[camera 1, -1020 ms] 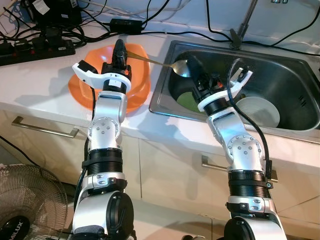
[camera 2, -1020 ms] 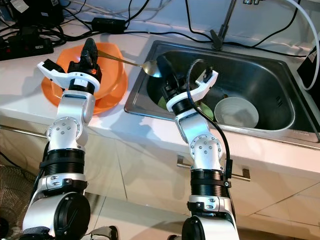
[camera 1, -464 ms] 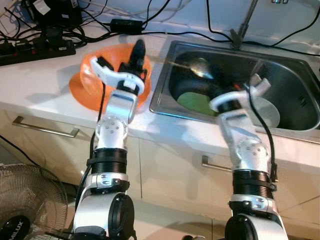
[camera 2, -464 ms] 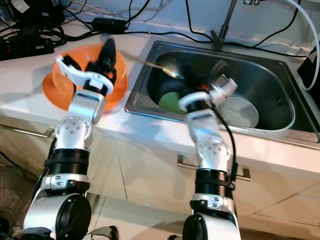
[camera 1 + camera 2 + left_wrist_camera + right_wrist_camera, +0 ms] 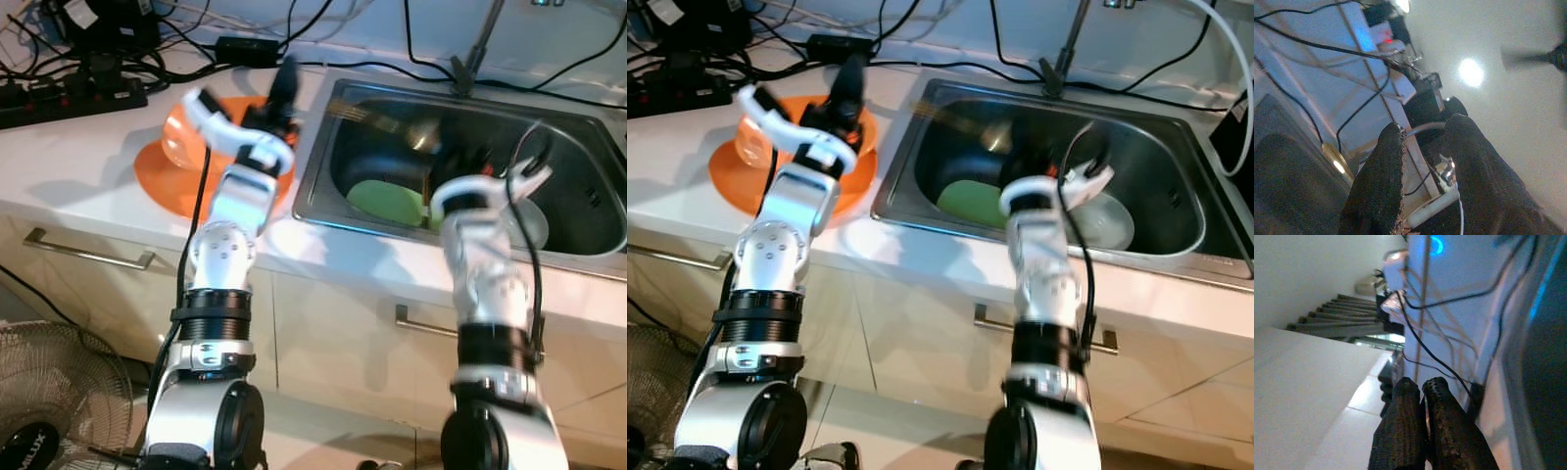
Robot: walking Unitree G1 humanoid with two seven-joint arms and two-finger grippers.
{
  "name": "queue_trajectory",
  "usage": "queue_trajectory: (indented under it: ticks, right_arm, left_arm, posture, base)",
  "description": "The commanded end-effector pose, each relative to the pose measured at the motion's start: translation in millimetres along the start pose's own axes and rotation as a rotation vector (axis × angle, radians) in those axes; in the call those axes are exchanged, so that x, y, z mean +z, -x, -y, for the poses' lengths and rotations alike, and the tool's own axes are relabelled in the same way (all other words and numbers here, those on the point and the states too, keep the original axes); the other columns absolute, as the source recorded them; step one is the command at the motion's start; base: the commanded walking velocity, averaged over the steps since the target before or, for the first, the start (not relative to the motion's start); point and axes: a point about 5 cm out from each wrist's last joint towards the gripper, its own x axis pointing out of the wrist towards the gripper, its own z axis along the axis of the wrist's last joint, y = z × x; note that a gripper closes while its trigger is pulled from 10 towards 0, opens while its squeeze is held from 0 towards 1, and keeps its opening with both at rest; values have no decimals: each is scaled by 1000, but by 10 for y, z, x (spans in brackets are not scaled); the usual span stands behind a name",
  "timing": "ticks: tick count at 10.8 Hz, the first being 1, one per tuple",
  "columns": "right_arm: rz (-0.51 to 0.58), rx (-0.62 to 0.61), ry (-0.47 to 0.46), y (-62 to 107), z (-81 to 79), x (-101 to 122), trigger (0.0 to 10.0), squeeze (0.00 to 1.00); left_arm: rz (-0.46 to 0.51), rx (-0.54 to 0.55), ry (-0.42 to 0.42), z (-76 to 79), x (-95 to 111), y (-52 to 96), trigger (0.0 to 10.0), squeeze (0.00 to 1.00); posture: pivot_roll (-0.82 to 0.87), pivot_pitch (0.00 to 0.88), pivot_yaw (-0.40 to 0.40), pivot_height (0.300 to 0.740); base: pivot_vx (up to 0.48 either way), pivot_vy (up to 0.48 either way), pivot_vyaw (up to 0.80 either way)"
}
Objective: Kitchen organization
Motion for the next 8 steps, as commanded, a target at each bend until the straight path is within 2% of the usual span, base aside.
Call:
queue_trajectory:
  ticks: [1, 2, 3, 4, 5, 6, 7, 8]
  right_arm:
    - [11, -6, 2, -68, -61, -98, 0, 0]
    - [32, -38, 58, -78, -21, -24, 6431, 0]
    - [55, -81, 156, -88, 35, 62, 10000, 0]
    - [64, -150, 324, -88, 133, 141, 10000, 0]
    - [62, -199, 459, -72, 213, 177, 10000, 0]
    - [46, -224, 573, -49, 271, 187, 10000, 0]
    - [11, -245, 714, -12, 348, 176, 10000, 0]
    - [-54, -259, 852, 15, 444, 92, 10000, 0]
  left_arm:
    - [-35, -18, 10, 59, -200, 28, 10000, 0]
    - [-36, -13, -53, 50, -165, 44, 10000, 0]
    - [-43, -9, -145, 42, -116, 66, 10000, 0]
    - [-72, 0, -307, 14, -71, 107, 10000, 0]
    - [-91, 11, -398, -18, -49, 148, 10000, 0]
    - [-108, 17, -442, -31, -43, 178, 10000, 0]
    - [-162, 13, -556, -72, -71, 237, 10000, 0]
    - [-198, 4, -623, -95, -140, 326, 10000, 0]
  posture:
    - [74, 57, -27, 740]
    - [74, 56, -26, 740]
    - [76, 52, -26, 740]
    - [79, 45, -25, 740]
    - [78, 44, -24, 740]
    - [81, 40, -23, 740]
    - [93, 34, -25, 740]
    - [100, 26, -27, 740]
  base:
    - [0, 0, 0]
    - [0, 0, 0]
    - [0, 0, 0]
    - [0, 0, 0]
    - [0, 0, 0]
    - [0, 0, 0]
    - [0, 0, 0]
    - [0, 0, 0]
